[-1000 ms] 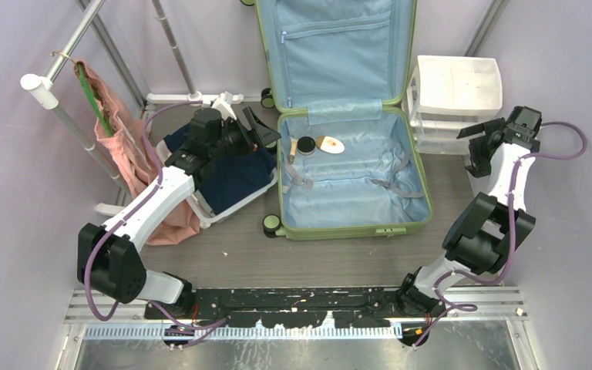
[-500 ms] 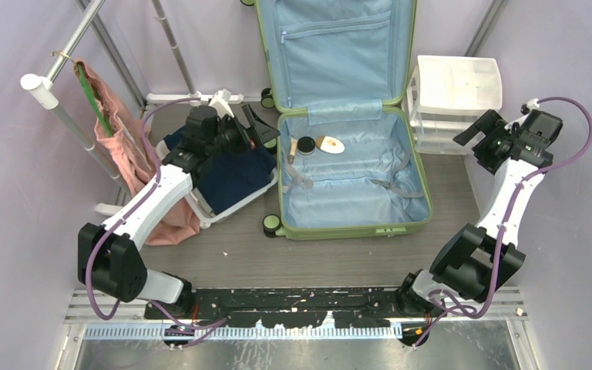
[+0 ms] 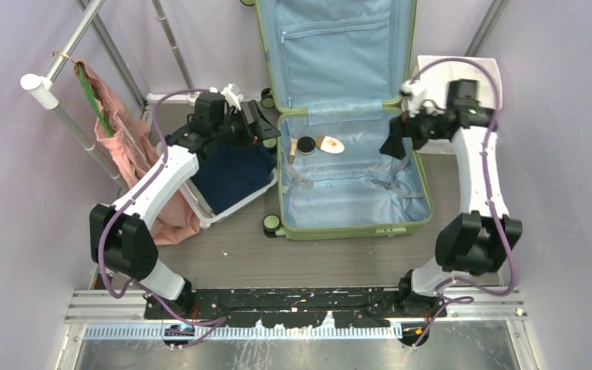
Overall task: Open, take out, and arrange the luggage
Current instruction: Open the drawer in the storage box, then pick up the personal item from the luggage.
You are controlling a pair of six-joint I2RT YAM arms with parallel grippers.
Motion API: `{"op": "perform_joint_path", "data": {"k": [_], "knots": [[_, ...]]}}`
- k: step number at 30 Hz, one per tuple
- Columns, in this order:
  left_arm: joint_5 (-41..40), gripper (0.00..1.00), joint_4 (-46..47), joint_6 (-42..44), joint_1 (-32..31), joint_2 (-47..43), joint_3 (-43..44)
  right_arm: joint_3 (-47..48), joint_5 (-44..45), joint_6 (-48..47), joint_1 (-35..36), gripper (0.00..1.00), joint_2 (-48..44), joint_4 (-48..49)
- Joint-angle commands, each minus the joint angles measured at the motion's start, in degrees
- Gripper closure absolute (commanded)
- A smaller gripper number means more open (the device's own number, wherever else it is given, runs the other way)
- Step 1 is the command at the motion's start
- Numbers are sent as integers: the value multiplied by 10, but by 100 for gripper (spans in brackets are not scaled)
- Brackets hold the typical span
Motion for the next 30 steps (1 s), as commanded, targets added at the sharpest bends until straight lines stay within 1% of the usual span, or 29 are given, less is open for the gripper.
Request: {"op": "perform_joint_path", "data": {"k": [1,4,6,8,11,15,19,22,30], "knots": [[11,22,-19,-12,1,10,34,90,30,-243,106,0,90,-141],[9,24,-30,-15,1,10,34,188,70,-231,157,0,178,-174],[4,24,-32,-17,1,6,30,237,92,-203,186,0,230,-167],[-2,25,-25,-24,1,2,21,249,132,-178,215,0,259,-116],[-4,25,-13,-48,1,-2,10,242,196,-144,256,0,293,-36],[-1,25,-2,-76,1,-1,4,247,256,-101,296,0,345,25],[-5,25,14,-90,1,-1,-4,251,280,-54,307,0,382,88],[-7,25,22,-100,1,0,-7,265,286,-27,307,0,410,109],[-14,25,23,-99,0,-2,-11,267,310,22,308,1,456,171]]}}
